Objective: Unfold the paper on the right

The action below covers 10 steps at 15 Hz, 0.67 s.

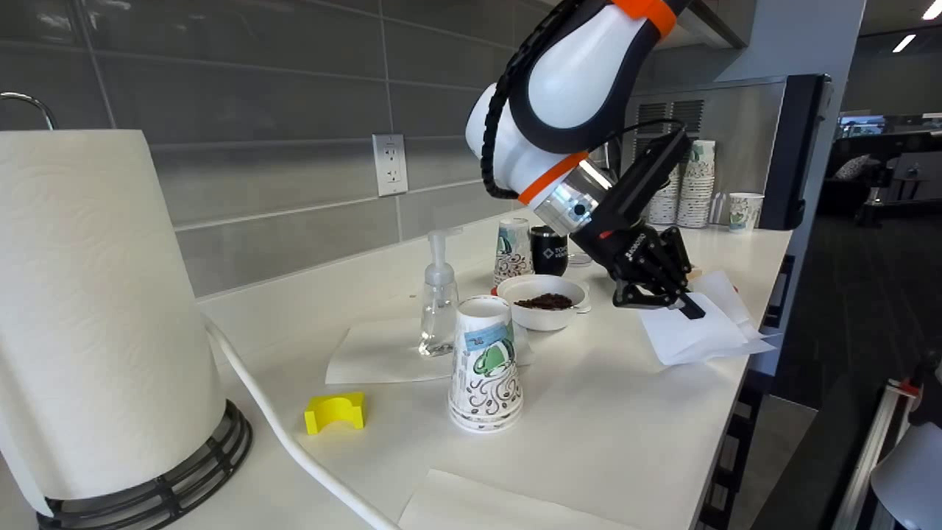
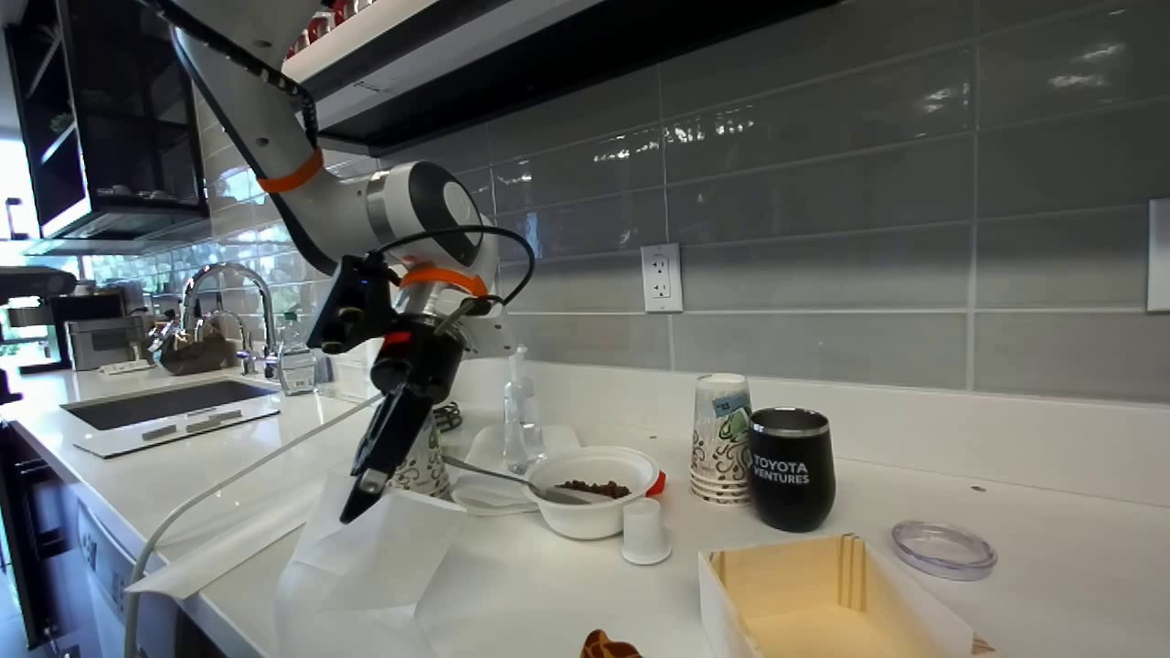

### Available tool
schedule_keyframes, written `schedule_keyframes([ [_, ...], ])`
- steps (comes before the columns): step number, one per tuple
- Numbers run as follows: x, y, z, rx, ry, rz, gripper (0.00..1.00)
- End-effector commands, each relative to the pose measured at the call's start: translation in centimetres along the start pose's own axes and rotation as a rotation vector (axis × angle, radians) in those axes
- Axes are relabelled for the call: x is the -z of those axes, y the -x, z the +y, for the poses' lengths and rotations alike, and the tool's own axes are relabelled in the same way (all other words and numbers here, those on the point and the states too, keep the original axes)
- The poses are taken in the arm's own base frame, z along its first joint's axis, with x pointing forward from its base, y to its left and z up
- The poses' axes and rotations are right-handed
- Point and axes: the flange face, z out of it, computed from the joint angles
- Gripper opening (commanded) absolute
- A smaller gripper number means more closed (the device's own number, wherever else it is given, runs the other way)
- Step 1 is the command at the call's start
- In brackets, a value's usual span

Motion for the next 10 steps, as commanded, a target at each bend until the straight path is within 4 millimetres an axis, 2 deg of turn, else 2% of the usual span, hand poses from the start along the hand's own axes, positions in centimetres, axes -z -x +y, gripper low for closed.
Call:
schedule_keyframes([
  [1, 1.1, 1.0, -0.2, 0.016, 0.048, 0.023, 0.0],
  [4, 2.1, 2.9, 0.9, 0.159, -0.038, 0.08, 0.0],
  [10, 5.0, 6.2, 5.5, 0.372, -0.25, 0.146, 0.0],
])
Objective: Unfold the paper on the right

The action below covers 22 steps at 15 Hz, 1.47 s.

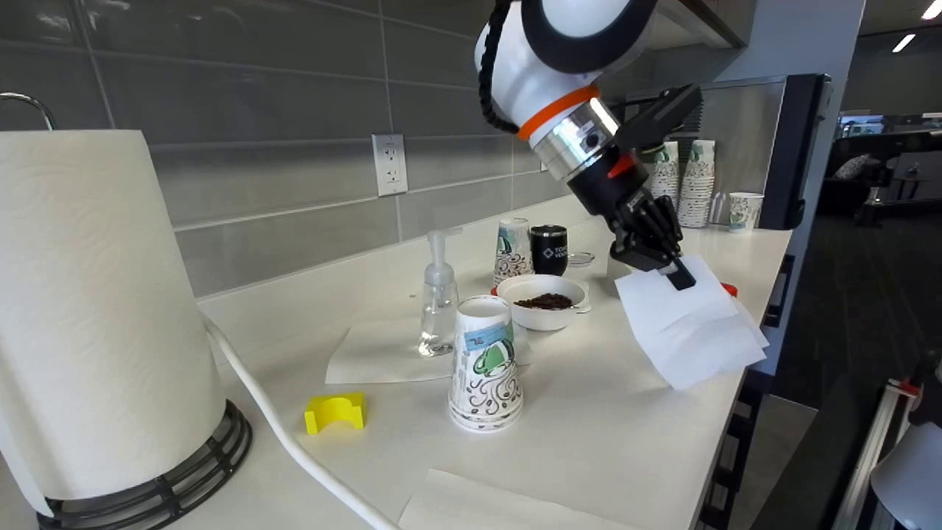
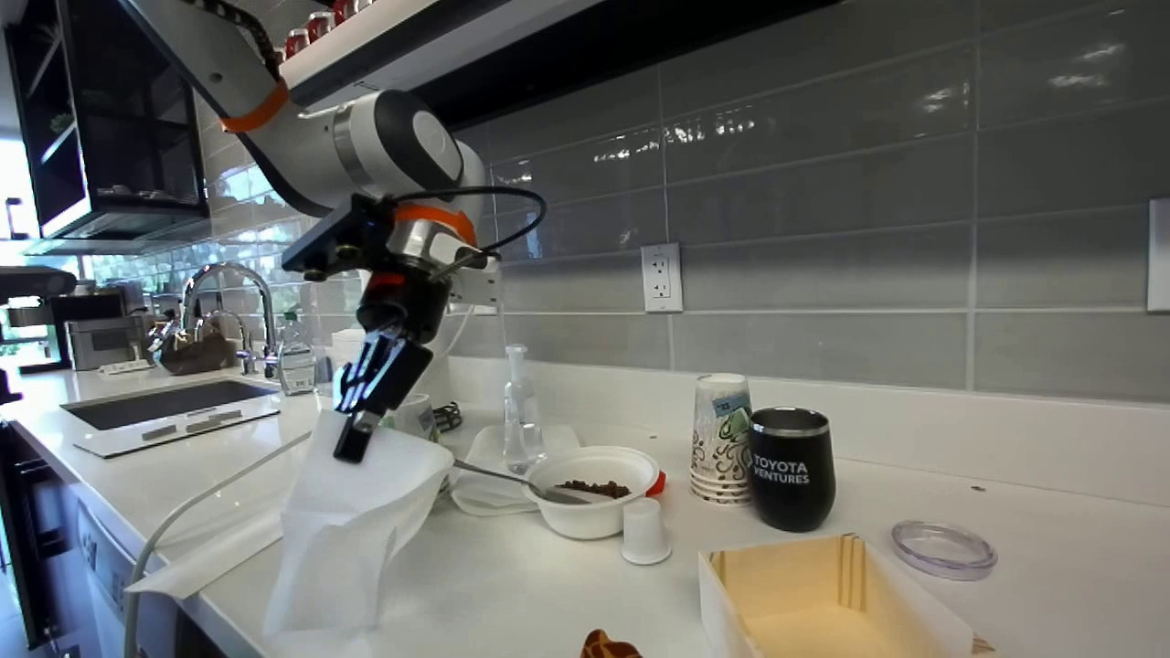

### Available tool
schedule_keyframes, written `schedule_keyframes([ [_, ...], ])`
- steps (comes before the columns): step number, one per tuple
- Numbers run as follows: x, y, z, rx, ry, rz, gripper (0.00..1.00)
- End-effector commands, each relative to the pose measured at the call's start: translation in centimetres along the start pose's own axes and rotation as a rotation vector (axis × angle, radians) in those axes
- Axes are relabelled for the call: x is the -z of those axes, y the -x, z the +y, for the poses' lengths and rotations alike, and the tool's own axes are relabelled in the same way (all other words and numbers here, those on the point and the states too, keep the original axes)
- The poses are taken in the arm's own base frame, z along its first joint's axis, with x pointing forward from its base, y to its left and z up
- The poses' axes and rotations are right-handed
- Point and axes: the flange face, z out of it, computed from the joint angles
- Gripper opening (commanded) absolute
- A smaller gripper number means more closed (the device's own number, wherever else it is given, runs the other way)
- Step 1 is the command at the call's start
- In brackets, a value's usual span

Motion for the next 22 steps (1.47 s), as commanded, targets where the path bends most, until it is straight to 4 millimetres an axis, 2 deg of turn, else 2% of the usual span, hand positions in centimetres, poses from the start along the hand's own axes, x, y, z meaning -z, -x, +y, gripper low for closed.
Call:
schedule_keyframes([
  [1, 1.8, 3.4, 2.4, 0.124, -0.147, 0.072, 0.0],
  [6, 3.7, 5.9, 4.6, 0.281, -0.33, 0.167, 0.0],
  [9, 4.3, 7.6, 4.9, 0.395, -0.421, 0.218, 0.0],
  [13, 3.9, 10.1, 3.5, 0.598, -0.483, 0.222, 0.0],
  [16, 3.1, 11.0, 1.8, 0.754, -0.504, 0.201, 0.0],
  [19, 2.2, 10.7, 0.2, 0.901, -0.54, 0.174, 0.0],
  [22, 1.7, 9.7, -1.0, 1.035, -0.577, 0.153, 0.0],
])
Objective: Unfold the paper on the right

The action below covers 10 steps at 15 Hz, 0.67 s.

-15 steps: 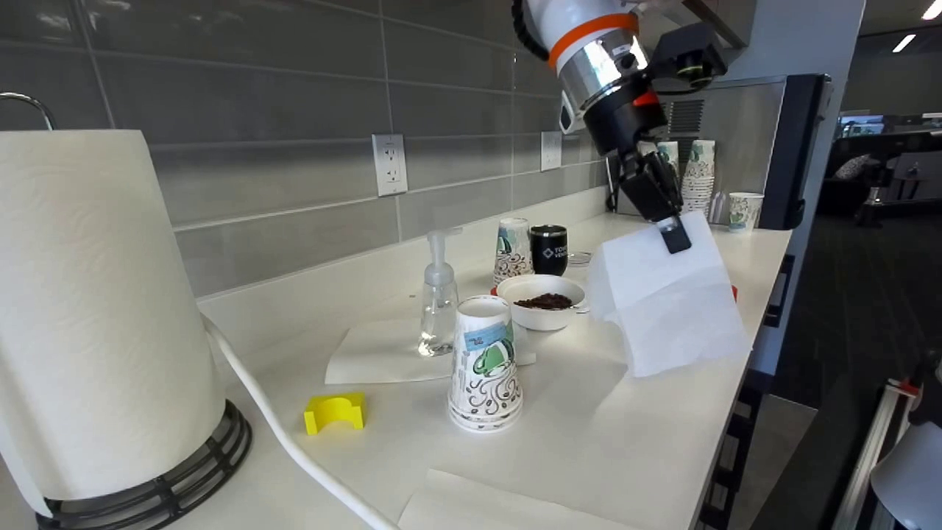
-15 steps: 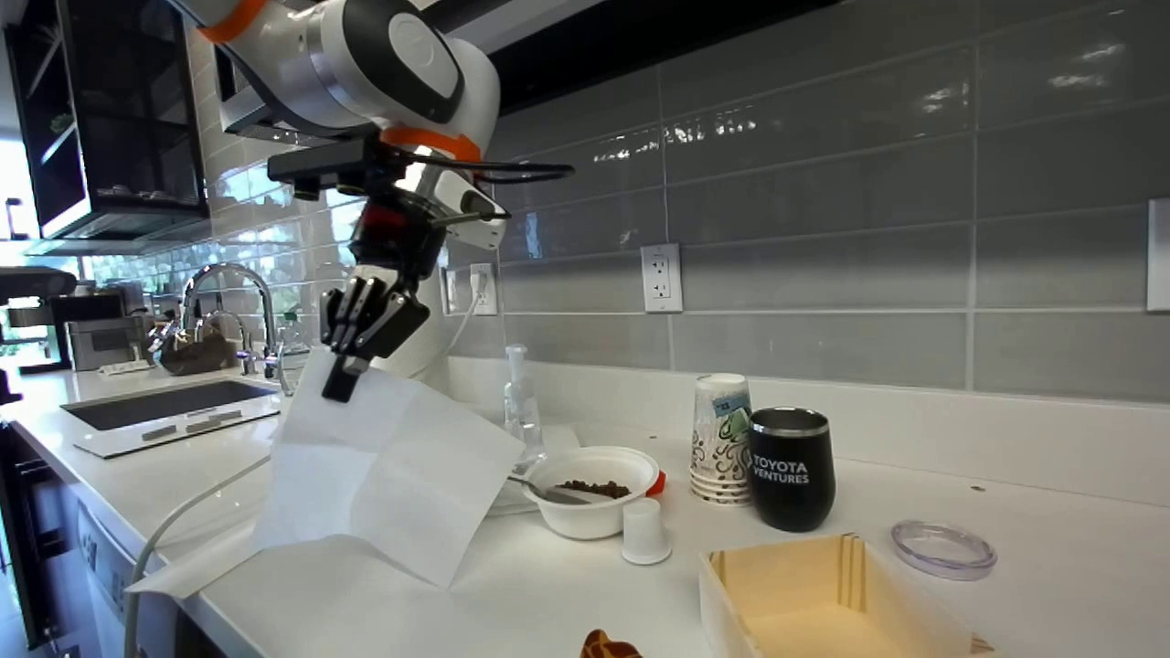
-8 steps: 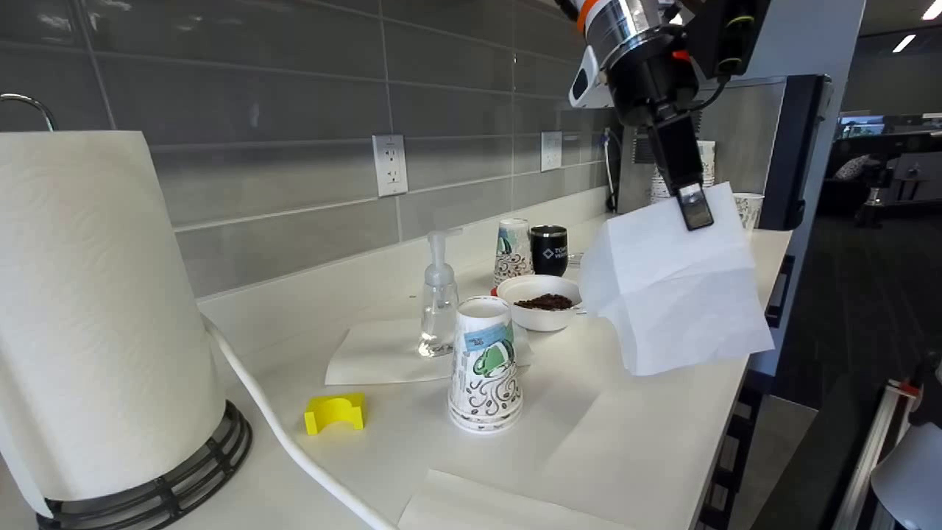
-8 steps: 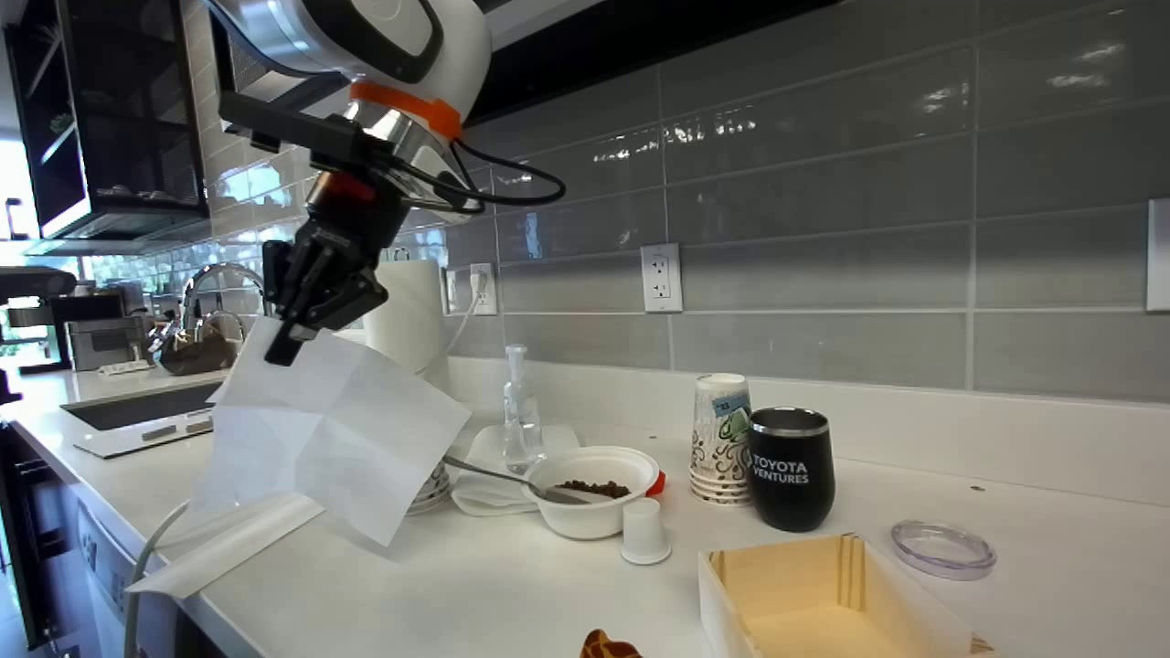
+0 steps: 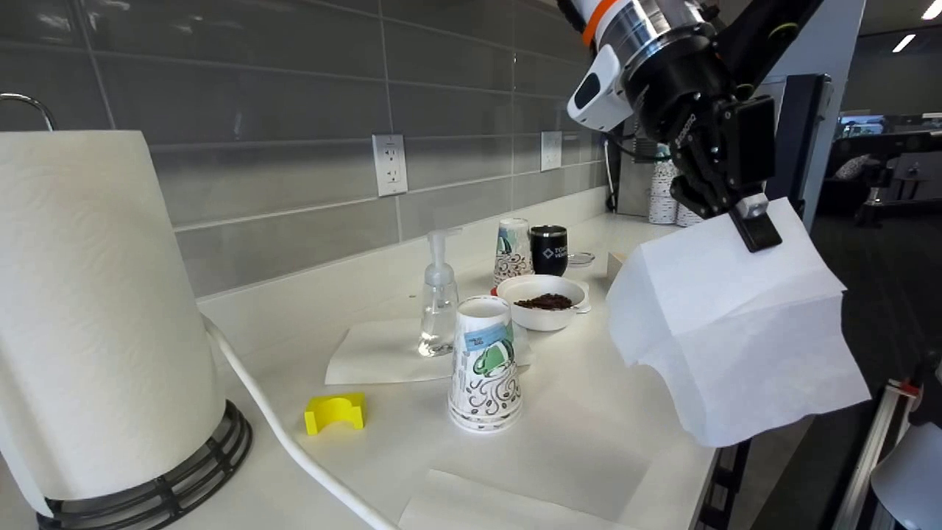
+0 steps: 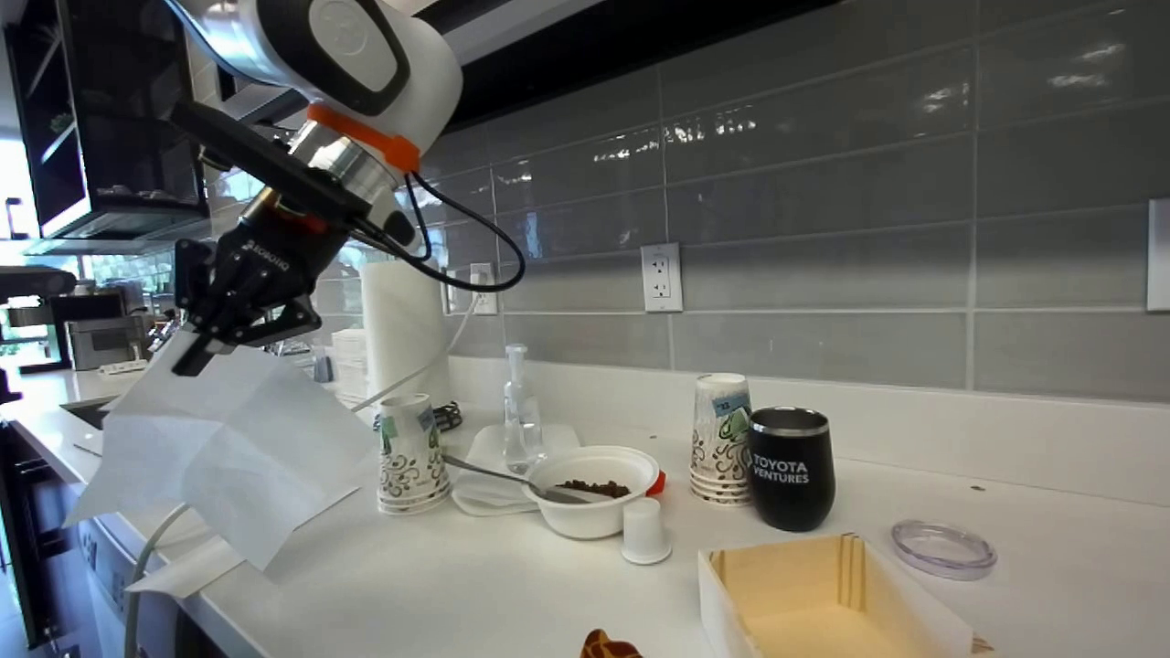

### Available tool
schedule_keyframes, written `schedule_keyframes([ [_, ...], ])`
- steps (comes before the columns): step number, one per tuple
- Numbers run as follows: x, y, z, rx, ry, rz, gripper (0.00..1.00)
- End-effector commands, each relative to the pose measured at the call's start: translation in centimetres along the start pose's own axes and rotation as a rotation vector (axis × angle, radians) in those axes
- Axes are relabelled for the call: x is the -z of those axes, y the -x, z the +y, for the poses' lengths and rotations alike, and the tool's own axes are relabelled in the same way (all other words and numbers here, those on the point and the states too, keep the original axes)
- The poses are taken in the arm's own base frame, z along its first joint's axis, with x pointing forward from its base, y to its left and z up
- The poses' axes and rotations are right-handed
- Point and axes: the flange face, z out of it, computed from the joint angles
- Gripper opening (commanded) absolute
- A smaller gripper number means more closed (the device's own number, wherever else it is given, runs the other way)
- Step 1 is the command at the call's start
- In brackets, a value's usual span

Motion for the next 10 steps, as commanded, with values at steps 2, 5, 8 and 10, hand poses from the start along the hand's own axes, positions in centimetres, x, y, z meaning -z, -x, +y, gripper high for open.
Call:
schedule_keyframes([
  [2, -1.1, -1.8, 0.5, 0.194, -0.124, -0.051, 0.0],
  [5, -2.0, -2.7, 1.0, 0.3, -0.196, -0.094, 0.0],
  [8, -1.9, -2.8, 2.0, 0.405, -0.253, -0.133, 0.0],
  [10, -1.6, -2.7, 3.0, 0.436, -0.287, -0.144, 0.0],
])
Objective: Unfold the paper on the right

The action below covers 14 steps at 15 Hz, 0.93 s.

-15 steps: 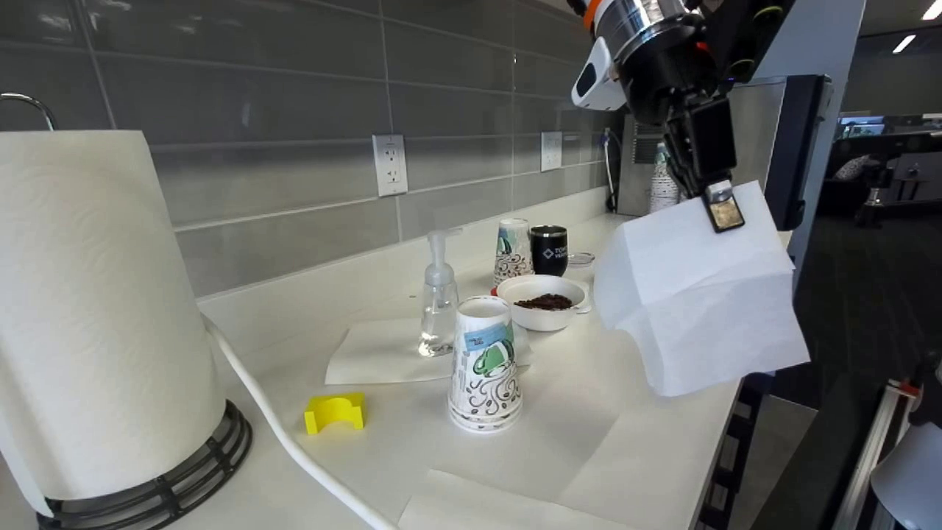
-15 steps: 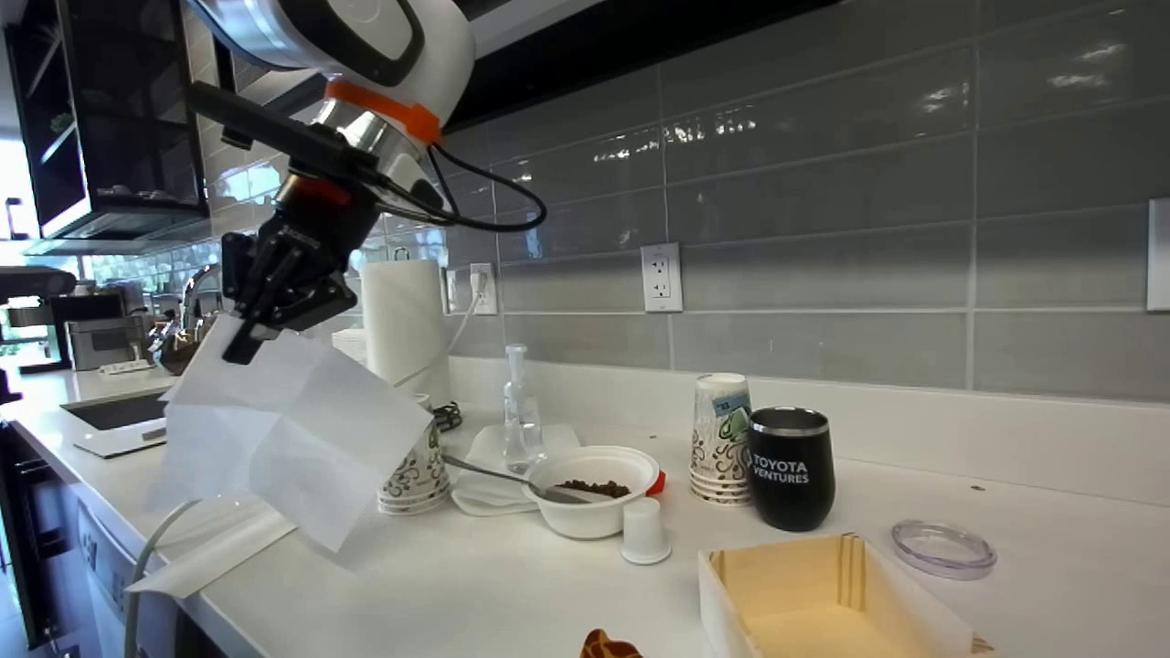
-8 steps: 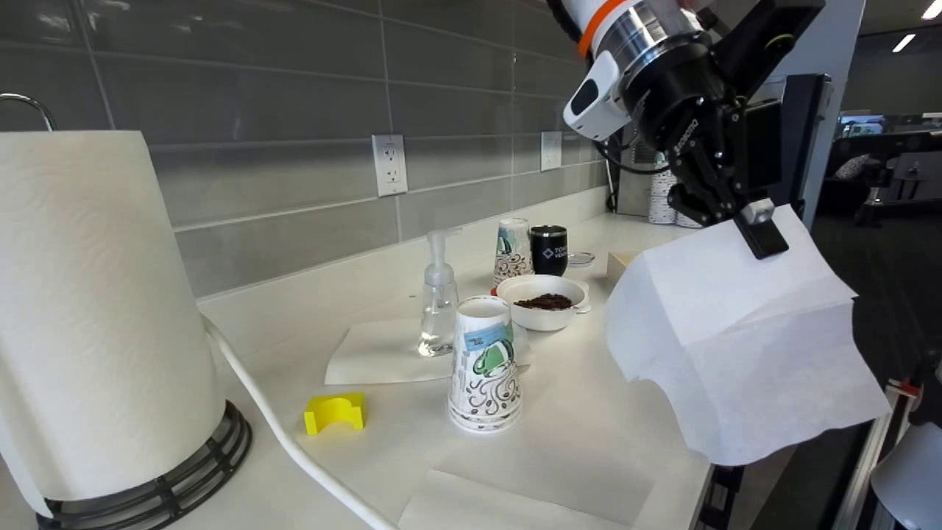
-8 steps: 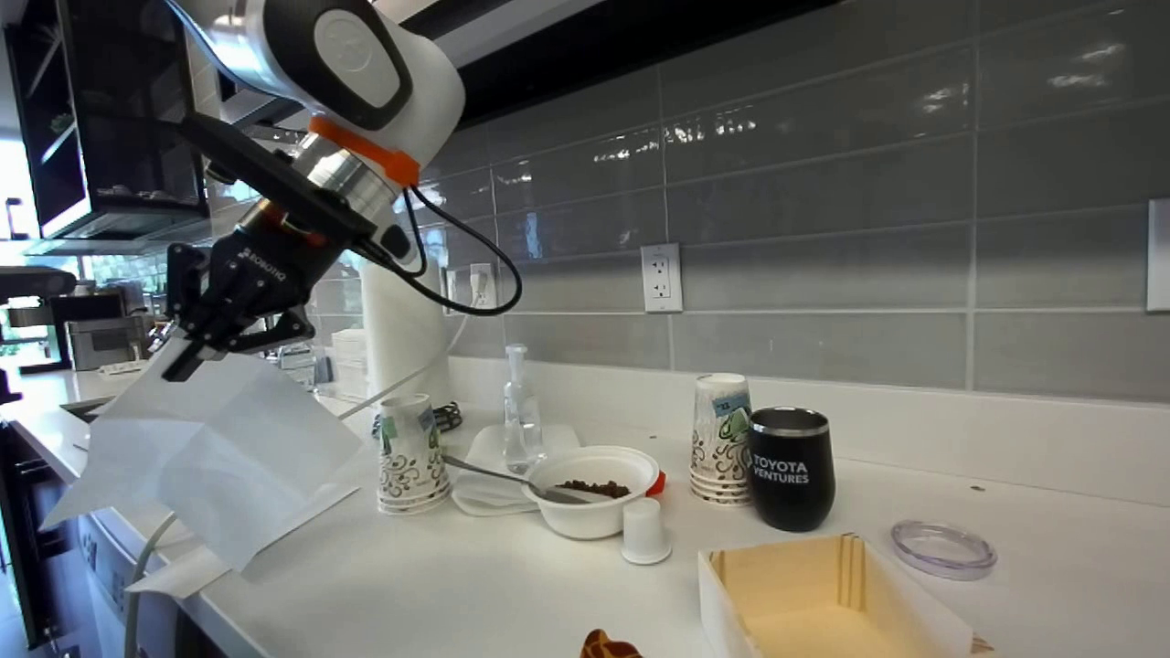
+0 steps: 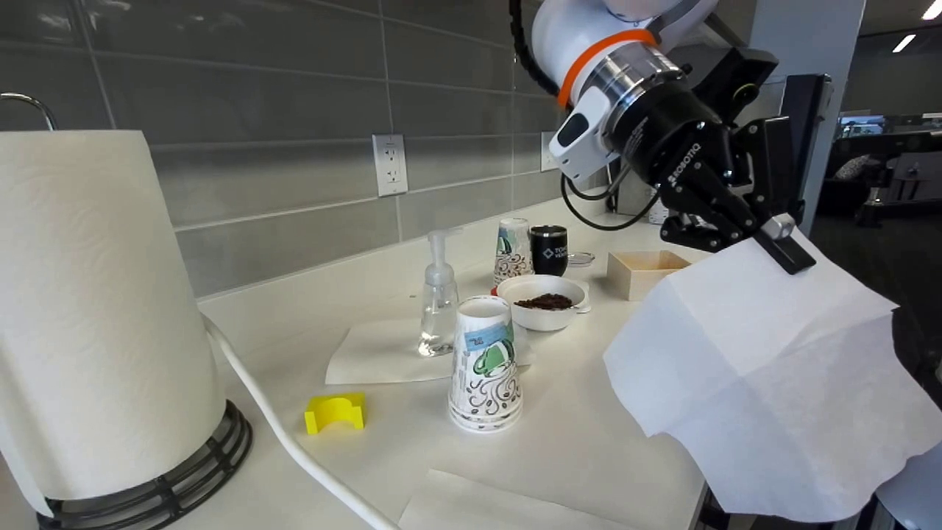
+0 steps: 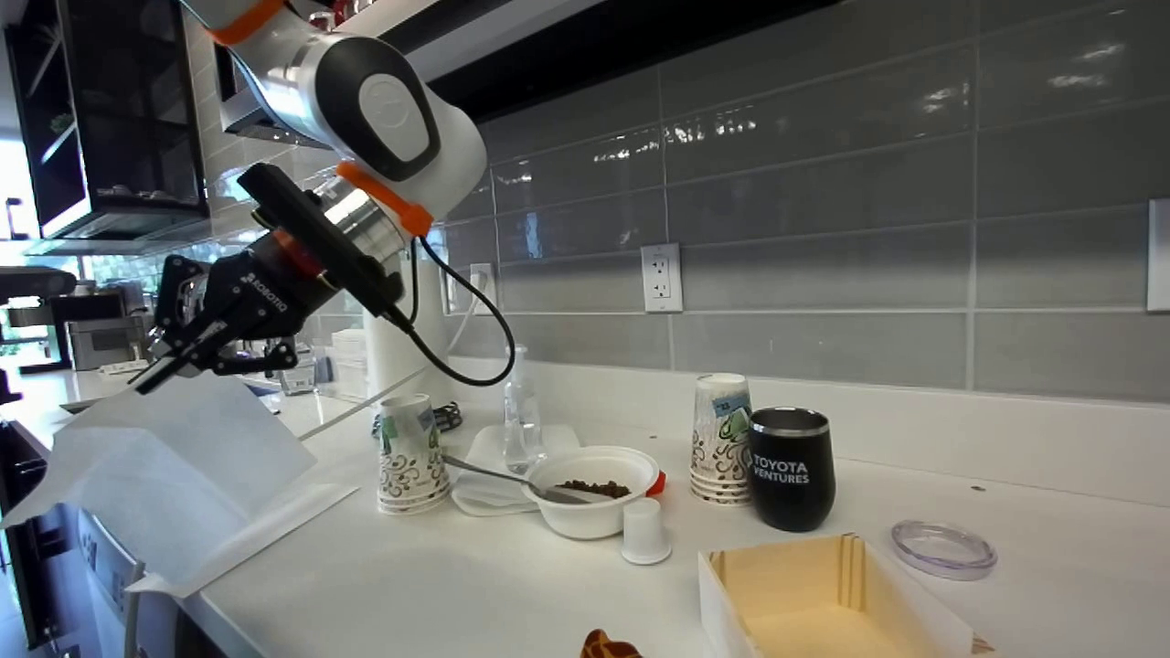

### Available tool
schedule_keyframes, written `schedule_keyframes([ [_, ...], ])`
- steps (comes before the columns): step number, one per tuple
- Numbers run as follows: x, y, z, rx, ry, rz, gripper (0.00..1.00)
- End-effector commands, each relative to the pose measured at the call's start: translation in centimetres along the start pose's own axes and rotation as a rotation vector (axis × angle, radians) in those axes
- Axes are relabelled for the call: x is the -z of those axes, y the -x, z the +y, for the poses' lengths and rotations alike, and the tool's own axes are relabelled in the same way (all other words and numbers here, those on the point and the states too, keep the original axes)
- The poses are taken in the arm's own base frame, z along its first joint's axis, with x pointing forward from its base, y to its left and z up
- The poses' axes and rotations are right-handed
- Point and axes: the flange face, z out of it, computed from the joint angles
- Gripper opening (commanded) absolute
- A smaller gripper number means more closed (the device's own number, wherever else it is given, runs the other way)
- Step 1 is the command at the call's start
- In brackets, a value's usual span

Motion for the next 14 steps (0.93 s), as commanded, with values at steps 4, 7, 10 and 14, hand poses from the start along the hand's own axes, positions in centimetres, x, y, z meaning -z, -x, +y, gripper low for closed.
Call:
schedule_keyframes([
  [4, 3.3, 2.3, 3.4, 0.107, -0.099, 0.022, 0.0],
  [7, 4.7, 3.6, 6.2, 0.087, -0.091, 0.049, 0.0],
  [10, 5.3, 4.1, 8.5, 0.027, -0.09, 0.046, 0.0],
  [14, 6.0, 4.4, 10.9, -0.034, -0.084, 0.042, 0.0],
])
